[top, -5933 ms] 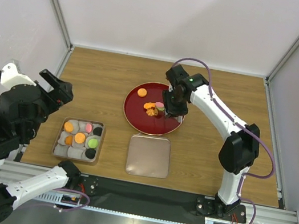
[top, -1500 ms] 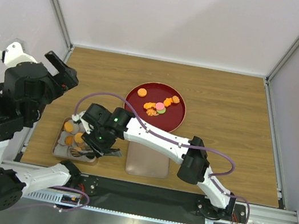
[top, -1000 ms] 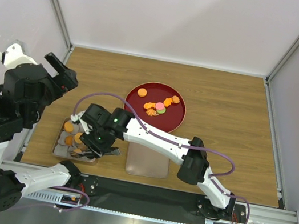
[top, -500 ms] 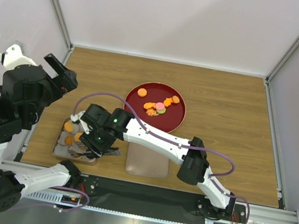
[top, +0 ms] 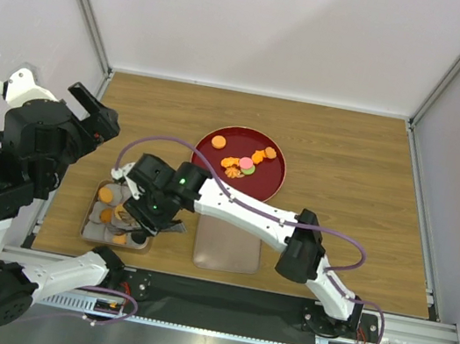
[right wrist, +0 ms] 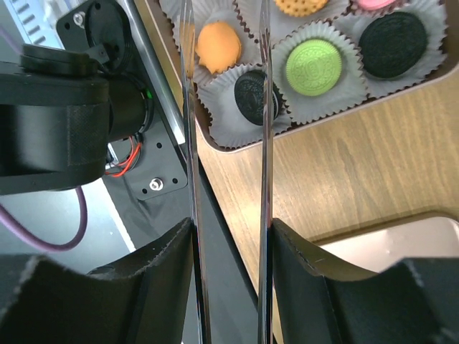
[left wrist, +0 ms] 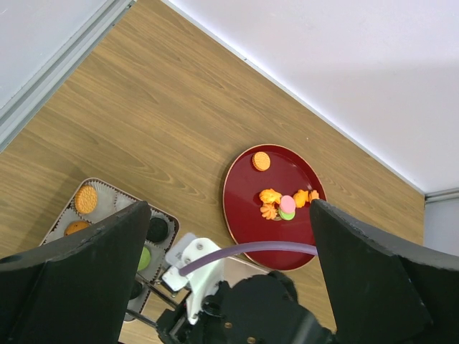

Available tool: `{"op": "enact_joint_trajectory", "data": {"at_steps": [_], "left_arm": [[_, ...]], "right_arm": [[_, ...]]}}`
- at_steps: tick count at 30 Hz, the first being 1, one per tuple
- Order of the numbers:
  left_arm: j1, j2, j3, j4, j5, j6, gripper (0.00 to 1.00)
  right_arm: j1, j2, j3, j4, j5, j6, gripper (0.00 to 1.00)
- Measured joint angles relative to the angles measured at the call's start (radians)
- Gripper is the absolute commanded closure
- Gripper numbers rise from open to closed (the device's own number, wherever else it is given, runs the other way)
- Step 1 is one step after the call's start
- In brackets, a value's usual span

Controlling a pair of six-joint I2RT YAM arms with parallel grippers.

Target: Pack the cookies

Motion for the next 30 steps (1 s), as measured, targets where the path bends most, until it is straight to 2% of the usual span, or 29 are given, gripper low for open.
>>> {"op": "enact_joint_trajectory", "data": {"at_steps": [10,15,19,21,25,30], "left_arm": [[0.000,0.000,-0.005,0.000,0.011,0.032,0.00],[0.002,0.002,-0.009,0.021,0.052,0.109,0.00],[0.002,0.001,-0.051,0.072,0.109,0.180,0.00],[0.002,0.002,-0.089,0.096,0.148,0.205,0.00],[0.003,-0.014,-0.221,0.165,0.230,0.244,0.00],[0.004,-0.039,-0.368,0.235,0.342,0.265,0.00]], "right_arm": [[-0.032,-0.105,-0.014,0.015,0.051,0.023,0.52],[-0.114,-0.167,-0.046,0.014,0.112,0.066,0.53],[-0.228,-0.254,-0.131,0.005,0.181,0.125,0.53],[-0.308,-0.327,-0.225,0.018,0.208,0.163,0.53],[-0.503,-0.461,-0.401,0.012,0.255,0.229,0.52],[-0.739,-0.556,-0.549,0.028,0.312,0.286,0.52]]}}
